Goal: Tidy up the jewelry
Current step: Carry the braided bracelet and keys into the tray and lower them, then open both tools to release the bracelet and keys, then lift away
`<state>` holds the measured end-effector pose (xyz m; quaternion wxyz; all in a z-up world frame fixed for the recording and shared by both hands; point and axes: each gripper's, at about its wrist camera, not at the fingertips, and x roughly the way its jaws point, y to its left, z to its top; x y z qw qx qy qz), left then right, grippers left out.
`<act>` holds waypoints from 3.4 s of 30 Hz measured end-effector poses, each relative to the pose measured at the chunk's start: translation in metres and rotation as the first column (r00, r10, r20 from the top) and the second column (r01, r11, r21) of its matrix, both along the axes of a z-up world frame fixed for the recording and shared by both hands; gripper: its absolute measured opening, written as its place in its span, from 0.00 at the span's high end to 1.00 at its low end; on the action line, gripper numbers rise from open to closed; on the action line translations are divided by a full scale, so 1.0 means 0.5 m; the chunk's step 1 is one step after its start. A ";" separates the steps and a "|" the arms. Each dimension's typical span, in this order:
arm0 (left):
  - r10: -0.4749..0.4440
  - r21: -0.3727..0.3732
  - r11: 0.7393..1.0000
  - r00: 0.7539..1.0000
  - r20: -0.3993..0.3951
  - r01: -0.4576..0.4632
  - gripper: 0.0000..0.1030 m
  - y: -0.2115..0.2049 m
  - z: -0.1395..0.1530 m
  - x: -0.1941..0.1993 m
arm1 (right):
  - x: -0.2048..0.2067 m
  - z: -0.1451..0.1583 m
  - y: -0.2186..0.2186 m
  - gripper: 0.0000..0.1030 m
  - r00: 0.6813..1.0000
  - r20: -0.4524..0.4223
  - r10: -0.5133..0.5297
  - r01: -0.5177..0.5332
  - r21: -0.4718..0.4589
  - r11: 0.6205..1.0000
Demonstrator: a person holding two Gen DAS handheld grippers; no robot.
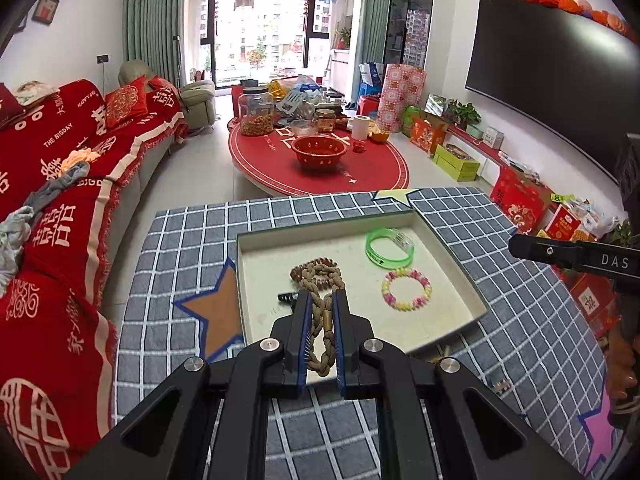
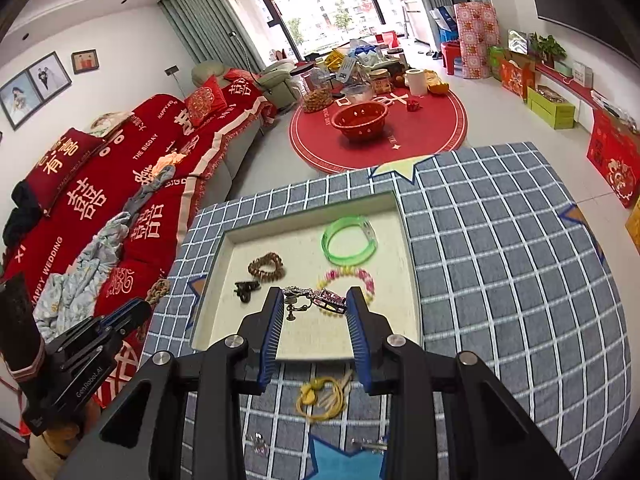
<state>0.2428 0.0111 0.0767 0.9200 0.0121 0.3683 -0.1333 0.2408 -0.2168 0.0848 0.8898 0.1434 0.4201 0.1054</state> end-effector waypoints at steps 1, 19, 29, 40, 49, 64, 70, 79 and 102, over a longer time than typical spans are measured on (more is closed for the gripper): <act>0.004 0.008 1.000 1.000 -0.005 -0.004 0.77 -0.001 -0.002 0.016 | 0.013 0.000 0.003 0.66 1.000 -0.001 0.002 -0.002 -0.003 1.000; 0.018 0.030 0.999 0.988 -0.155 -0.014 0.77 -0.019 -0.167 0.125 | 0.156 -0.164 0.050 0.66 0.993 -0.120 0.020 -0.030 -0.082 0.996; 0.021 0.068 0.998 0.981 -0.191 -0.008 0.77 -0.043 -0.218 0.139 | 0.172 -0.230 0.061 0.66 0.988 -0.152 0.020 -0.040 -0.132 0.990; 0.036 0.154 0.988 0.986 -0.163 -0.011 0.77 -0.070 -0.252 0.144 | 0.170 -0.256 0.085 0.66 0.989 -0.144 0.029 -0.060 -0.215 0.975; 0.054 0.181 0.983 0.988 -0.144 -0.027 0.77 -0.076 -0.249 0.140 | 0.162 -0.252 0.092 0.63 0.989 -0.145 0.032 -0.064 -0.229 0.971; 0.088 0.178 0.981 0.994 -0.069 -0.075 0.10 -0.067 -0.213 0.121 | 0.144 -0.217 0.028 0.34 0.995 -0.100 -0.006 0.005 -0.010 1.000; 0.097 0.160 0.983 0.994 -0.056 -0.087 0.10 -0.057 -0.187 0.107 | 0.126 -0.200 0.006 0.34 0.995 -0.097 -0.030 0.033 0.035 0.999; 0.089 0.150 0.985 0.996 -0.015 -0.086 0.00 -0.045 -0.140 0.049 | 0.064 -0.155 0.002 0.21 0.998 -0.065 -0.020 0.025 0.077 0.997; 0.073 0.070 0.995 0.995 -0.069 -0.068 0.00 -0.002 -0.146 -0.143 | -0.144 -0.055 0.013 0.00 0.998 0.060 0.010 -0.004 -0.086 0.996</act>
